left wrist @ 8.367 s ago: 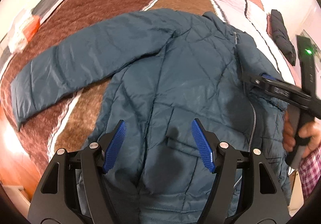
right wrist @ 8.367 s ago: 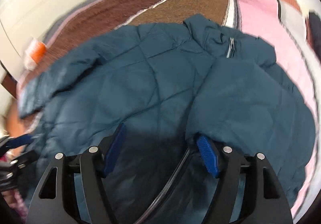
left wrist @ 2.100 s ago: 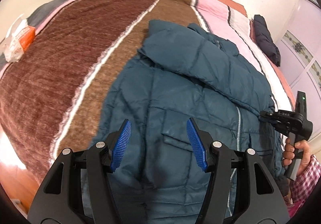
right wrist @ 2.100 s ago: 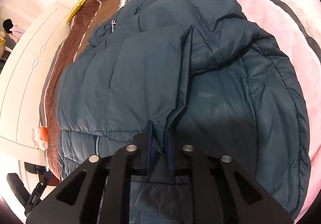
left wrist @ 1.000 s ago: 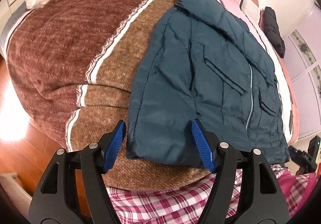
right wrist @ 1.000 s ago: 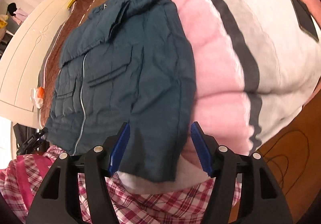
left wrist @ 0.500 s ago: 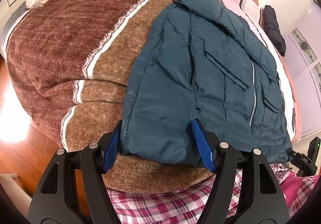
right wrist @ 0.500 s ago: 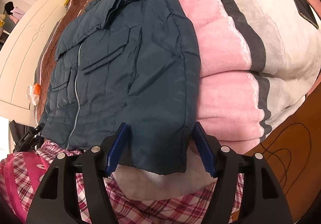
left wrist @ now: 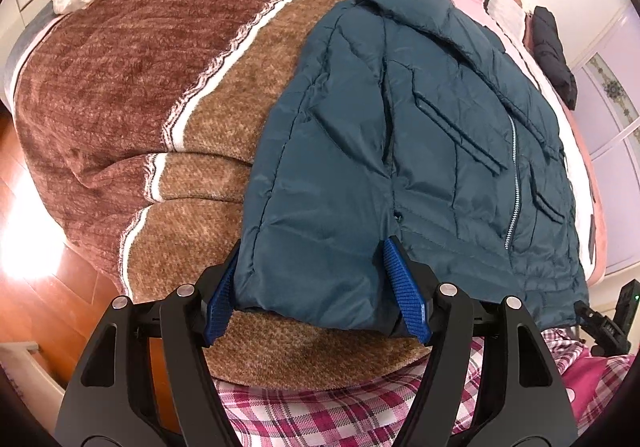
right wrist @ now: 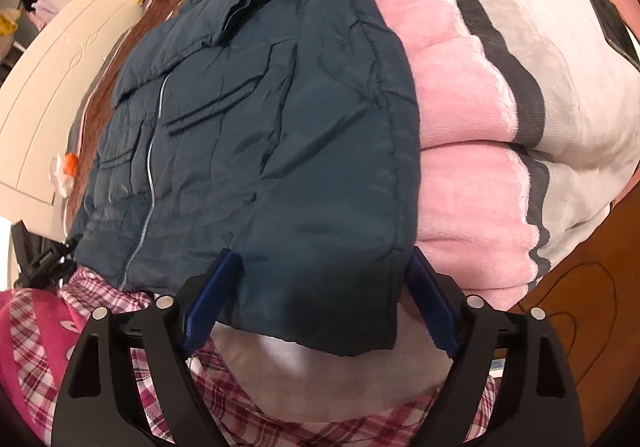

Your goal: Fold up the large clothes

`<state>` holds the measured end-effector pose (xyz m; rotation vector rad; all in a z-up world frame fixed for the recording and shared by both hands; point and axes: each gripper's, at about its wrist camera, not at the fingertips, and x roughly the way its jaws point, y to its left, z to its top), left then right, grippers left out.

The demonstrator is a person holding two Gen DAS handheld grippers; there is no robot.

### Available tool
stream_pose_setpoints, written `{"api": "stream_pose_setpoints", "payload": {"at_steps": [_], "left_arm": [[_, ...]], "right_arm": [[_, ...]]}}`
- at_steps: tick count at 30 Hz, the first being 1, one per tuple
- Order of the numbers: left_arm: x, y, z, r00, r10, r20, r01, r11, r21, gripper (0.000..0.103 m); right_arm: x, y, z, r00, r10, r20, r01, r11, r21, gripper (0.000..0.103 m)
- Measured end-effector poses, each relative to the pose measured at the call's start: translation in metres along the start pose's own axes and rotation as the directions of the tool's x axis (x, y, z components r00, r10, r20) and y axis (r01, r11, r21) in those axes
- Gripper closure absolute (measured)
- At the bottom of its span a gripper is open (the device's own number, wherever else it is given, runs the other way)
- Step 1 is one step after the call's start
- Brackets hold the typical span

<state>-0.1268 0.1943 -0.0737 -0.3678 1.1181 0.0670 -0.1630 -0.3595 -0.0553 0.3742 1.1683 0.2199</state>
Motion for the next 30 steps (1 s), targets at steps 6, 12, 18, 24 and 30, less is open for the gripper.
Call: {"api": "stream_pose_setpoints", "payload": {"at_steps": [6, 12, 18, 24, 30], "left_arm": [[0.001, -0.001, -0.001, 1.0, 0.019, 0.001, -0.019, 1.0, 0.013, 0.035], [0.0, -0.004, -0.003, 0.999, 0.04, 0.01, -0.041, 0.999, 0.033, 0.036], [-0.001, -0.006, -0.003, 0.999, 0.046, 0.018, -0.047, 0.998, 0.05, 0.042], [-0.004, -0.009, -0.004, 0.999, 0.02, 0.027, -0.022, 0.997, 0.072, 0.06], [-0.01, -0.02, -0.006, 0.999, 0.002, 0.052, -0.008, 0.992, 0.129, 0.081]], "right_arm": [[-0.002, -0.008, -0.001, 0.998, 0.053, 0.018, -0.054, 0.998, 0.039, 0.018], [0.0, 0.002, -0.001, 1.0, -0.008, 0.005, 0.008, 1.0, -0.001, 0.016], [0.002, -0.001, 0.006, 1.0, 0.009, 0.007, -0.009, 1.0, 0.01, 0.016], [0.0, -0.018, 0.01, 0.997, 0.069, 0.029, -0.072, 0.992, 0.105, 0.034], [-0.002, -0.034, 0.008, 0.977, 0.207, 0.049, -0.212, 0.959, 0.187, 0.071]]}}
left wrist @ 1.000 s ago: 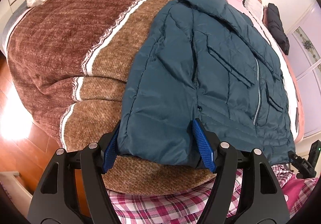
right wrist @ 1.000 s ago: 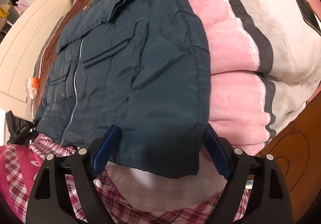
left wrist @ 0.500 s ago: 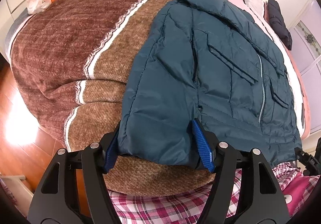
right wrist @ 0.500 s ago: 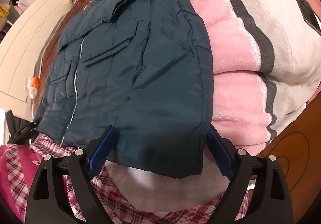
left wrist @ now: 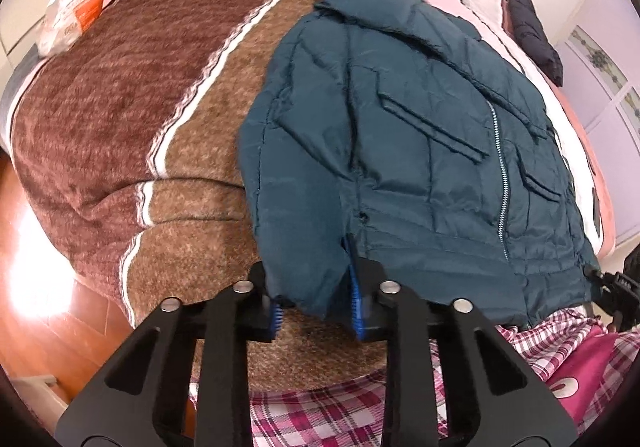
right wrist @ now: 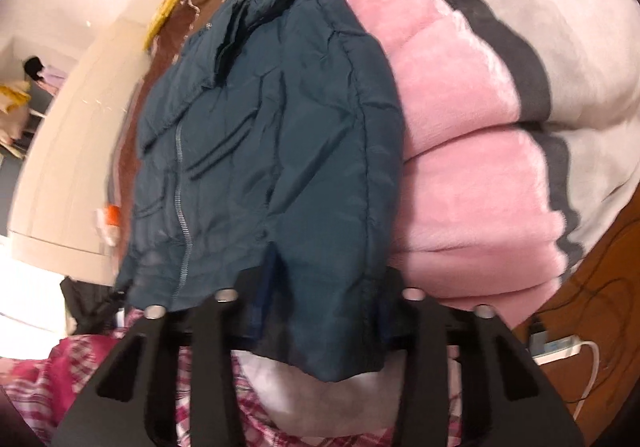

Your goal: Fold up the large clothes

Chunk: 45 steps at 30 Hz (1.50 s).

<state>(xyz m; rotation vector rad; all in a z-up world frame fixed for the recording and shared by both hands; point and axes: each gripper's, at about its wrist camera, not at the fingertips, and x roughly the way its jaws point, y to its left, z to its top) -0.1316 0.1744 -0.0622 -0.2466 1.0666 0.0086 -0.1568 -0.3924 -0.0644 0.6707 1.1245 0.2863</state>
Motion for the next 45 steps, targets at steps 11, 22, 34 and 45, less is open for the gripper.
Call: {"api": "stream_pose_setpoints", "payload": {"at_steps": [11, 22, 34, 45], "left_arm": [[-0.026, -0.012, 0.012, 0.995, -0.012, 0.102, 0.008, 0.999, 0.041, 0.087], [-0.063, -0.029, 0.06, 0.959, -0.072, 0.274, 0.057, 0.996, 0.062, 0.087], [-0.071, -0.065, 0.171, 0.882, -0.12, 0.456, 0.054, 0.986, 0.155, 0.087], [-0.041, -0.106, 0.274, 0.842, -0.09, 0.533, -0.025, 0.979, 0.204, 0.087]], "right_arm": [[-0.022, 0.016, 0.014, 0.987, 0.148, 0.06, -0.149, 0.989, 0.013, 0.089], [-0.054, 0.045, 0.049, 0.957, 0.244, 0.159, -0.239, 0.97, -0.054, 0.089], [-0.071, 0.088, 0.153, 0.918, 0.313, 0.245, -0.296, 0.95, -0.103, 0.089], [-0.043, 0.119, 0.263, 0.91, 0.277, 0.308, -0.266, 0.961, -0.078, 0.089]]}}
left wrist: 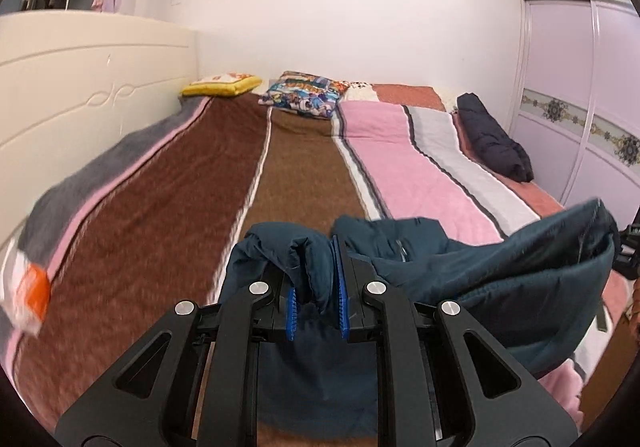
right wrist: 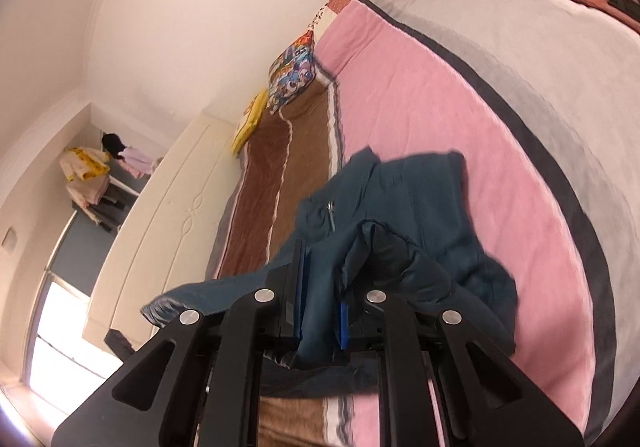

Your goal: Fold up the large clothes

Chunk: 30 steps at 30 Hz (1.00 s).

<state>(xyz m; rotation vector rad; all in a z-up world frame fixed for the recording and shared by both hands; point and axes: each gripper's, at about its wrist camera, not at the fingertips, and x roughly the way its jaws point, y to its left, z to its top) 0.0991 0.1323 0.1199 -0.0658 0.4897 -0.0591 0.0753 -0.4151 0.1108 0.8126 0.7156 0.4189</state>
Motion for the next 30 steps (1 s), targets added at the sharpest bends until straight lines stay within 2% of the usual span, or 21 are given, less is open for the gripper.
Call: {"api": "stream_pose_setpoints", "payload": {"at_steps": [6, 11, 19, 26, 30], "left_arm": [[0.045, 0.0, 0.034, 0.999, 0.038, 0.011, -0.038, 0.999, -0.009, 0.087], [0.097, 0.009, 0.056, 0.998, 0.067, -0.017, -0.067, 0.996, -0.05, 0.087], [0.19, 0.015, 0.052, 0.987, 0.116, -0.111, -0.122, 0.991, -0.053, 0.087], [0.259, 0.023, 0.045, 0.975, 0.107, -0.196, -0.127, 0.988, -0.09, 0.087], [0.291, 0.023, 0.034, 0.961, 0.119, -0.249, -0.145, 0.985, -0.091, 0.084]], "right_arm": [[0.033, 0.01, 0.045, 0.999, -0.032, 0.042, 0.033, 0.999, -0.029, 0.089], [0.07, 0.005, 0.08, 0.996, -0.068, 0.057, 0.07, 0.997, -0.028, 0.089], [0.153, -0.02, 0.115, 0.987, -0.159, 0.011, 0.159, 0.987, -0.029, 0.089], [0.218, -0.067, 0.129, 0.978, -0.204, -0.049, 0.207, 0.977, 0.05, 0.089], [0.243, -0.091, 0.131, 0.968, -0.234, -0.095, 0.243, 0.965, 0.1, 0.089]]}}
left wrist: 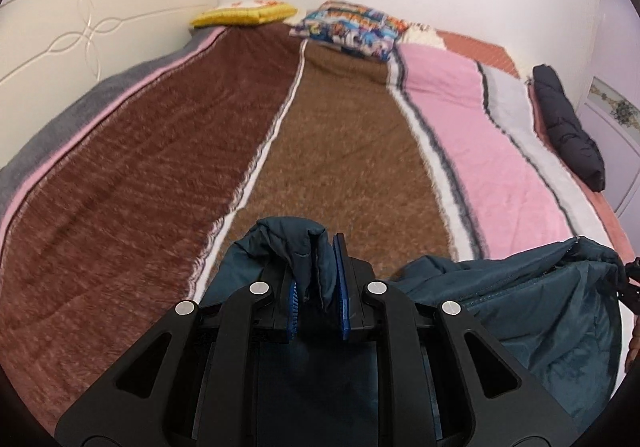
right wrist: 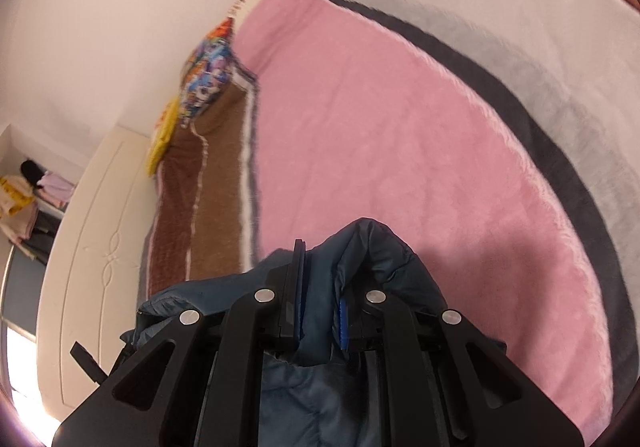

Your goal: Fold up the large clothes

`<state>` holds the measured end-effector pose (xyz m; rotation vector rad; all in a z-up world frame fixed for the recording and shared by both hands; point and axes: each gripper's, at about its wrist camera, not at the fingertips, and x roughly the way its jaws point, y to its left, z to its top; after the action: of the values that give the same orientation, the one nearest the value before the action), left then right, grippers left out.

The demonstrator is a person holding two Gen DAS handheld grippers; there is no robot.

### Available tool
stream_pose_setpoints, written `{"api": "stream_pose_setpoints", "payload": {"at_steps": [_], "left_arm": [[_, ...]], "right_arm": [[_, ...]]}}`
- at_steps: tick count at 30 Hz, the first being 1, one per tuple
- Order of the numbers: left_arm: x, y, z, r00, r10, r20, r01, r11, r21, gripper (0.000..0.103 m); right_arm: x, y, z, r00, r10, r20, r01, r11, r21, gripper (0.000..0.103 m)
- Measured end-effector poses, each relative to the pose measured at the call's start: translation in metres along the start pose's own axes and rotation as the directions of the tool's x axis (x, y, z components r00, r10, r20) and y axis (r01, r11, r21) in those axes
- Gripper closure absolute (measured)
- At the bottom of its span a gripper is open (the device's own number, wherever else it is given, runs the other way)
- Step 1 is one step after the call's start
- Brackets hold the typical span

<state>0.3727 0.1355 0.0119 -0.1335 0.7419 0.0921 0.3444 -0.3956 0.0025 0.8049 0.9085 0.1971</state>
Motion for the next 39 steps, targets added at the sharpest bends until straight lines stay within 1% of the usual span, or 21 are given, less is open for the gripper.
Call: {"api": "stream_pose_setpoints", "payload": {"at_steps": [3, 4, 5, 7, 9, 10, 11, 12, 13, 14, 15, 16, 17, 20, 23, 25, 27, 31, 32, 36, 39], "left_arm": [[0.019, 0.0, -0.003, 0.998, 0.0, -0.061, 0.0, 1.0, -0.011, 0.075], [0.023, 0.001, -0.004, 0.997, -0.005, -0.075, 0.003, 1.0, -0.018, 0.074], [0.026, 0.002, -0.004, 0.997, -0.005, -0.081, 0.003, 1.0, -0.021, 0.074], [0.032, 0.005, -0.004, 0.994, -0.011, -0.107, 0.006, 0.999, -0.044, 0.072], [0.03, 0.014, -0.002, 0.992, -0.06, -0.108, 0.048, 0.993, -0.112, 0.067], [0.025, 0.023, 0.0, 0.99, -0.114, -0.085, 0.098, 0.979, -0.179, 0.058], [0.023, 0.029, 0.002, 0.986, -0.153, -0.072, 0.133, 0.965, -0.227, 0.053], [0.02, 0.039, 0.005, 0.98, -0.191, -0.054, 0.168, 0.942, -0.291, 0.046], [0.016, 0.046, 0.009, 0.979, -0.199, -0.032, 0.177, 0.925, -0.335, 0.045], [0.008, 0.054, 0.012, 0.98, -0.199, 0.004, 0.187, 0.911, -0.368, 0.045], [0.002, 0.058, 0.015, 0.981, -0.191, 0.02, 0.185, 0.911, -0.369, 0.045], [-0.001, 0.058, 0.017, 0.983, -0.182, 0.022, 0.178, 0.915, -0.361, 0.045], [-0.006, 0.058, 0.019, 0.985, -0.173, 0.023, 0.171, 0.923, -0.344, 0.045], [-0.021, 0.053, 0.015, 0.989, -0.149, 0.004, 0.146, 0.96, -0.238, 0.045], [-0.035, 0.052, -0.001, 0.989, -0.144, -0.03, 0.137, 0.977, -0.165, 0.045], [-0.042, 0.057, -0.013, 0.988, -0.14, -0.059, 0.13, 0.981, -0.141, 0.045], [-0.054, 0.065, -0.026, 0.986, -0.143, -0.088, 0.13, 0.982, -0.138, 0.045], [-0.085, 0.081, -0.056, 0.982, -0.153, -0.114, 0.135, 0.979, -0.152, 0.044], [-0.097, 0.087, -0.067, 0.981, -0.153, -0.123, 0.133, 0.979, -0.157, 0.043], [-0.136, 0.104, -0.105, 0.978, -0.165, -0.125, 0.14, 0.972, -0.19, 0.036], [-0.16, 0.117, -0.138, 0.973, -0.186, -0.134, 0.149, 0.957, -0.248, 0.035]], "right_arm": [[0.022, -0.013, 0.004, 0.997, -0.041, -0.069, 0.045, 0.997, 0.064, 0.088], [0.029, -0.017, 0.006, 0.995, -0.041, -0.092, 0.05, 0.994, 0.095, 0.085], [0.033, -0.022, 0.006, 0.994, -0.034, -0.1, 0.046, 0.991, 0.126, 0.083], [0.038, -0.024, 0.006, 0.996, -0.022, -0.09, 0.034, 0.991, 0.126, 0.082], [0.039, -0.023, 0.004, 0.996, -0.014, -0.091, 0.024, 0.993, 0.113, 0.077], [0.036, -0.025, 0.004, 0.996, 0.011, -0.087, 0.0, 0.993, 0.122, 0.07], [0.032, -0.029, 0.006, 0.995, 0.069, -0.079, -0.055, 0.986, 0.157, 0.059], [0.03, -0.033, 0.007, 0.99, 0.127, -0.068, -0.111, 0.973, 0.2, 0.05], [0.024, -0.039, 0.009, 0.977, 0.211, -0.035, -0.194, 0.944, 0.268, 0.031], [0.018, -0.041, 0.01, 0.97, 0.244, 0.002, -0.233, 0.925, 0.3, 0.019], [0.01, -0.041, 0.013, 0.964, 0.261, 0.043, -0.261, 0.913, 0.314, 0.019], [0.0, -0.04, 0.015, 0.962, 0.265, 0.072, -0.274, 0.913, 0.303, 0.019], [-0.006, -0.038, 0.017, 0.966, 0.248, 0.075, -0.259, 0.923, 0.284, 0.019], [-0.026, -0.03, 0.016, 0.984, 0.164, 0.068, -0.173, 0.969, 0.177, 0.019], [-0.041, -0.031, 0.007, 0.994, 0.098, 0.05, -0.102, 0.989, 0.107, 0.019], [-0.052, -0.037, -0.003, 0.998, 0.057, 0.037, -0.059, 0.996, 0.073, 0.019], [-0.06, -0.043, -0.016, 1.0, 0.009, 0.022, -0.01, 0.999, 0.05, 0.019], [-0.085, -0.063, -0.052, 0.999, -0.032, -0.004, 0.032, 0.998, 0.047, 0.019], [-0.089, -0.065, -0.059, 0.999, -0.035, -0.003, 0.035, 0.998, 0.044, 0.019], [-0.132, -0.08, -0.103, 0.999, -0.027, 0.021, 0.026, 0.999, 0.047, 0.019], [-0.156, -0.092, -0.139, 1.0, 0.001, 0.011, -0.002, 0.997, 0.075, 0.019]]}}
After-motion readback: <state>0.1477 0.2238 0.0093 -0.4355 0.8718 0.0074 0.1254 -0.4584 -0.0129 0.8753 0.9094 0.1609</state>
